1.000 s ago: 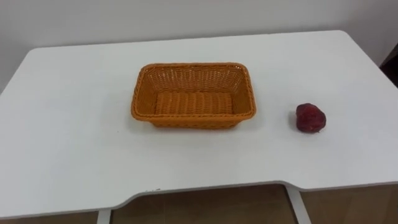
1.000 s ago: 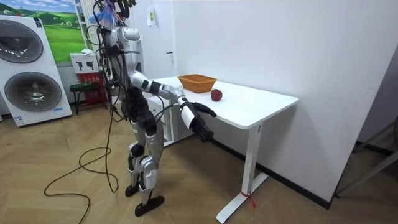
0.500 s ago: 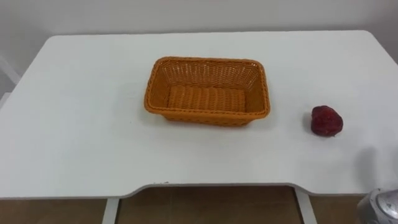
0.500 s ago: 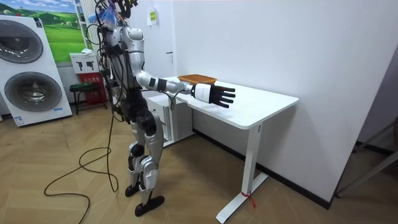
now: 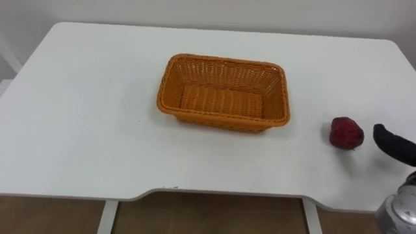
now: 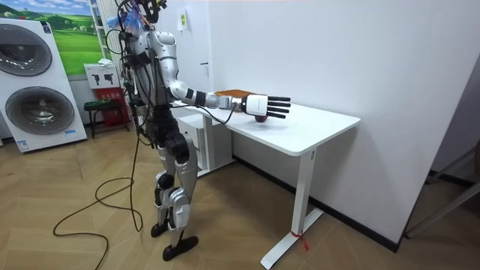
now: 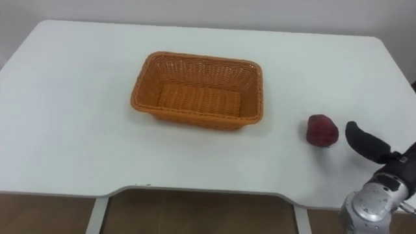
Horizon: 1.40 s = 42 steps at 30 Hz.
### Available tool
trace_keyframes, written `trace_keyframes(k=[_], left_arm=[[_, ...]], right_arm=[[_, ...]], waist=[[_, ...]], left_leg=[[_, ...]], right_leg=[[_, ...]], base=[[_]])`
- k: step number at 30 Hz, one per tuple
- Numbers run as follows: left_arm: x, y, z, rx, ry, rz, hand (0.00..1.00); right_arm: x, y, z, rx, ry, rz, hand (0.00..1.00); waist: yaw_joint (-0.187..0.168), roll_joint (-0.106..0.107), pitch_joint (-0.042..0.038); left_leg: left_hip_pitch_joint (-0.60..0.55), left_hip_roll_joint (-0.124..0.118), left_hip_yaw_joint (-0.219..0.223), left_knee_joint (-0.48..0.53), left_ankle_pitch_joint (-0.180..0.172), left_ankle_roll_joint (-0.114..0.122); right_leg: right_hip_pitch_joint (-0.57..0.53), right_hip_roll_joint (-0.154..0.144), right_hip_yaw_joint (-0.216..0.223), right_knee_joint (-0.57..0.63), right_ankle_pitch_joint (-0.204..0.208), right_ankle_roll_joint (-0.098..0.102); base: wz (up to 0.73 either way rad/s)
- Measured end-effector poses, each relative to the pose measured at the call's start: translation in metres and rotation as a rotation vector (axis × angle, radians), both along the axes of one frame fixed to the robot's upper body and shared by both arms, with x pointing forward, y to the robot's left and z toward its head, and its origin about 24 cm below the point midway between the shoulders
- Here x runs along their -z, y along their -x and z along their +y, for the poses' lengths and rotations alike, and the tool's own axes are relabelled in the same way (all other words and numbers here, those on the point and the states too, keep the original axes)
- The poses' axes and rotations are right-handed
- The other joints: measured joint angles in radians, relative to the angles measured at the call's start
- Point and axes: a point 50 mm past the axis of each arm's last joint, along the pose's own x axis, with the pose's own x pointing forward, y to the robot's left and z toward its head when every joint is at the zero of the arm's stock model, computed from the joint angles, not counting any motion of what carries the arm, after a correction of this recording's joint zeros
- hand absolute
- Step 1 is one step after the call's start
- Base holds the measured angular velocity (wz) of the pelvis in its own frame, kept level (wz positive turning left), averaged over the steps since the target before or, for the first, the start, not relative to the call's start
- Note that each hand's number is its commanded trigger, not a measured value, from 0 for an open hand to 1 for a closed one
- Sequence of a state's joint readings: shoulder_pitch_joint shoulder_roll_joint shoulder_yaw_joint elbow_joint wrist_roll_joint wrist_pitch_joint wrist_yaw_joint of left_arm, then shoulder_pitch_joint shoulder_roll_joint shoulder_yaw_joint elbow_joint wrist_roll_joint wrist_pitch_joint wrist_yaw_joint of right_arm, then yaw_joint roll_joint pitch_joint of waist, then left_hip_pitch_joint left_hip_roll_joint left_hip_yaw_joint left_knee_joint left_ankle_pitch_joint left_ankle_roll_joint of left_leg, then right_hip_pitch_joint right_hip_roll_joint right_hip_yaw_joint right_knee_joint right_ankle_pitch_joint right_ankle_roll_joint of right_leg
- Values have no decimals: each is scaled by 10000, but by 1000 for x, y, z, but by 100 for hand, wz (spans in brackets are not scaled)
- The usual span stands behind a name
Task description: Pick and place apple
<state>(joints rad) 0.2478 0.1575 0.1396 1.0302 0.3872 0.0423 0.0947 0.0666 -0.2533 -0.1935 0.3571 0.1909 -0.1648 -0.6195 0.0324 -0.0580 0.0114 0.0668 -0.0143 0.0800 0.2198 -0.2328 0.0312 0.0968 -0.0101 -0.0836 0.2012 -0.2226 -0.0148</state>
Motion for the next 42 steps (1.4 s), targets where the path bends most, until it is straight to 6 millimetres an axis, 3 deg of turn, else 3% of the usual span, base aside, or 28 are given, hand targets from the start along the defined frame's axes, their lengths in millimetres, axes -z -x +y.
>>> trace_keyframes(k=[20,32,36,42], left_arm=[[0,6,3,583,298,502,0],[0,7,3,642,307,577,0],[0,9,3,625,332,664,0],[1,14,3,604,351,802,0]], right_arm=[[10,-6,6,-1613,-480,686,0],[9,-7,7,-1545,-663,552,0],[2,-16,6,-1089,-934,-20,0],[-26,-33,6,-611,-416,-1190,0]], waist=[[29,39,-64],[31,44,-47],[30,54,-40],[31,144,-76]], left_leg=[[174,12,4,62,0,0],[310,6,-1,22,0,1],[286,10,3,29,0,0],[140,2,-12,34,1,1]], right_leg=[[239,0,-43,34,9,-5],[379,-5,-49,14,9,-4],[386,-6,-92,-8,8,-4],[314,0,-133,-132,47,7]], base=[[0],[0],[2],[0]])
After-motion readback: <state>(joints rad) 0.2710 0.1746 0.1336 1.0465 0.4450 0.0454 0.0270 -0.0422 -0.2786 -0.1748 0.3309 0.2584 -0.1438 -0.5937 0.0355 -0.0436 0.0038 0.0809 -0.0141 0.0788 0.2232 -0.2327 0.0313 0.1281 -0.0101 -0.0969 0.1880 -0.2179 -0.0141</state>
